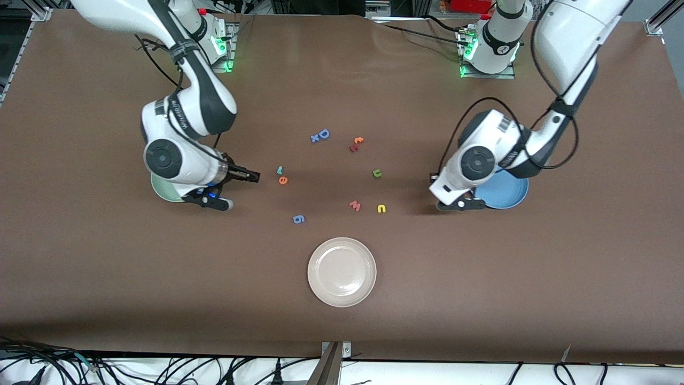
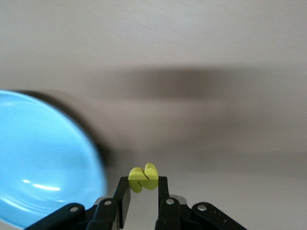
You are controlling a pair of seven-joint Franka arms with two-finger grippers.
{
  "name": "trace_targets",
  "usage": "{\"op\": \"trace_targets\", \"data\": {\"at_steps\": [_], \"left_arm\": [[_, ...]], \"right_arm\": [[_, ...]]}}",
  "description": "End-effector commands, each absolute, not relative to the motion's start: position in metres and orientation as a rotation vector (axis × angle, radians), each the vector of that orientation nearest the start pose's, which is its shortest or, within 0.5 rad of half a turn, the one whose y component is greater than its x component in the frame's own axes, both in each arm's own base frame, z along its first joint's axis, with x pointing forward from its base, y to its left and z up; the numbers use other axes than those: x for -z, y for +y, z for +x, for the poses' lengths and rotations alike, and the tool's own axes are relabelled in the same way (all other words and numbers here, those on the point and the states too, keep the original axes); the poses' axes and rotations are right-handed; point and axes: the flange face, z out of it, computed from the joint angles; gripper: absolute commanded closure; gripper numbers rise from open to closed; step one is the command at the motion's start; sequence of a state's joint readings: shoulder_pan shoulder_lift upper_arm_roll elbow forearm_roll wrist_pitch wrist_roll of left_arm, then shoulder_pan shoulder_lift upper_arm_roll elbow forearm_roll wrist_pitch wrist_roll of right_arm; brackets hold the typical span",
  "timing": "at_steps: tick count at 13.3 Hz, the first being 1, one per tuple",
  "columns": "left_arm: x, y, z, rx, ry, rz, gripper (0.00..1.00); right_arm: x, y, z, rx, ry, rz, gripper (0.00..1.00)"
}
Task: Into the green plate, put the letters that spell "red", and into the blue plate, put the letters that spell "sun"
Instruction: 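Carry the yellow 2 to the blue plate while the right gripper reaches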
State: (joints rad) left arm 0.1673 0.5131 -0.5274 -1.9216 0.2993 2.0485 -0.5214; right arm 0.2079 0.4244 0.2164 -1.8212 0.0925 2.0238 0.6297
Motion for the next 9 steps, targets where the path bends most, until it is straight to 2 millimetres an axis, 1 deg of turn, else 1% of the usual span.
{"op": "trace_targets", "data": {"at_steps": [1, 2, 3, 4, 5, 7, 8, 9], "left_arm": [[-0.266, -0.142, 0.560, -0.413, 0.108, -2.993, 0.80], [-0.270, -0.130, 0.554, -0.418, 0.133, -2.991, 0.79], [-0.273, -0.113, 0.549, -0.420, 0.143, -2.993, 0.79], [-0.276, -0.095, 0.546, -0.402, 0.155, -3.010, 0.79], [-0.274, -0.078, 0.540, -0.359, 0.147, -3.046, 0.79], [-0.257, -0.052, 0.523, -0.221, 0.131, -3.133, 0.79], [-0.250, -0.039, 0.515, -0.163, 0.111, -3.164, 0.79], [-0.244, -0.033, 0.508, -0.128, 0.126, -3.164, 0.79]], "right_arm": [[-0.266, 0.289, 0.541, -0.351, 0.436, -3.049, 0.01], [-0.258, 0.299, 0.534, -0.312, 0.408, -3.045, 0.01], [-0.246, 0.308, 0.525, -0.292, 0.375, -3.050, 0.01], [-0.234, 0.310, 0.519, -0.263, 0.349, -3.059, 0.01], [-0.221, 0.309, 0.512, -0.223, 0.304, -3.070, 0.01], [-0.198, 0.303, 0.500, -0.155, 0.228, -3.060, 0.01], [-0.192, 0.303, 0.499, -0.151, 0.225, -3.057, 0.02], [-0.190, 0.304, 0.498, -0.154, 0.226, -3.057, 0.02]]}}
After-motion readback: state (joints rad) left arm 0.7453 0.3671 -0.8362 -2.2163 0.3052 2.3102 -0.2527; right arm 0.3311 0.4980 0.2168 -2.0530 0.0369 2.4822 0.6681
